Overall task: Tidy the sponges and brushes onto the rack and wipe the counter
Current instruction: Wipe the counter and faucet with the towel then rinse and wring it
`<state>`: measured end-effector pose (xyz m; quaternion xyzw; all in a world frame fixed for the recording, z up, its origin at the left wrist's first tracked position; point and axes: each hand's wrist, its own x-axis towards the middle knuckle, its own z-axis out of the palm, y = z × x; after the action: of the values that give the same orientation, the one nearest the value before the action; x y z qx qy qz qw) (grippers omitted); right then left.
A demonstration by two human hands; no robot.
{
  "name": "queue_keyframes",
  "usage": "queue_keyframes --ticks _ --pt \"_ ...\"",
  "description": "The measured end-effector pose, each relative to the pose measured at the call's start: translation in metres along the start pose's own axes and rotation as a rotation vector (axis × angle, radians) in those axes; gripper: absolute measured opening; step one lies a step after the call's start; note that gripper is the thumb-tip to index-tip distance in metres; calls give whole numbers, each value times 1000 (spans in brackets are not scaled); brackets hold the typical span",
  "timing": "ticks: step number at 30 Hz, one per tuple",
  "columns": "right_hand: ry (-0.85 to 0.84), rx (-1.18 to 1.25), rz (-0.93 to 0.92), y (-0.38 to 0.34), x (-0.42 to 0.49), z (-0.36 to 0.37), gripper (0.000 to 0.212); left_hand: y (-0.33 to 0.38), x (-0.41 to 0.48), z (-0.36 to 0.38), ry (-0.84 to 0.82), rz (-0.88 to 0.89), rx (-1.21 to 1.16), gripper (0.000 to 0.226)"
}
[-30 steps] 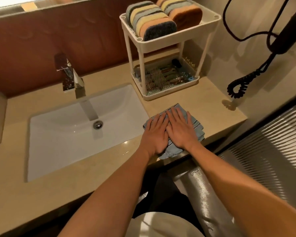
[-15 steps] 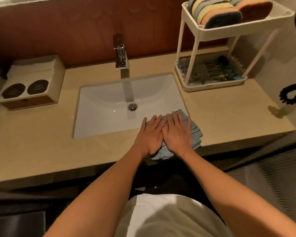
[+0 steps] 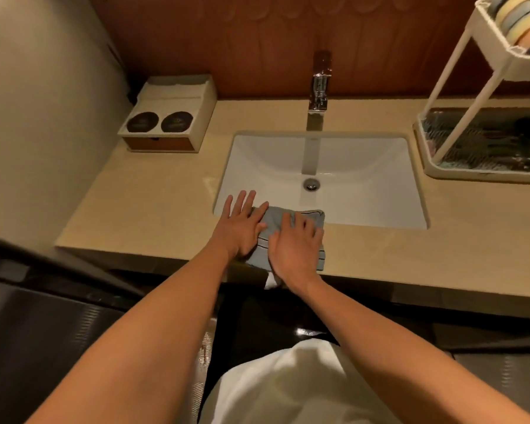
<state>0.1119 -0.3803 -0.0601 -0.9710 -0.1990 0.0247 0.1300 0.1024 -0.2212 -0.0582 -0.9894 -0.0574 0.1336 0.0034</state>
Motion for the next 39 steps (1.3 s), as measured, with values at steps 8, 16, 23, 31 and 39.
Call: queue_keyframes --ticks 8,16,23,31,39 --pt "218 -60 -359 39 45 -8 31 38 -17 8 363 -132 -603 51" --pt "-63 -81 -426 39 47 11 60 49 -7 20 269 -179 -360 67" --pt "57 -51 -319 0 37 26 43 10 -12 23 234 -119 -293 68" --pt "7 -55 -236 -95 36 32 51 -82 -19 21 191 -33 -278 58" --pt "-114 -145 -298 -114 50 20 51 -113 -15 16 209 44 -289 57"
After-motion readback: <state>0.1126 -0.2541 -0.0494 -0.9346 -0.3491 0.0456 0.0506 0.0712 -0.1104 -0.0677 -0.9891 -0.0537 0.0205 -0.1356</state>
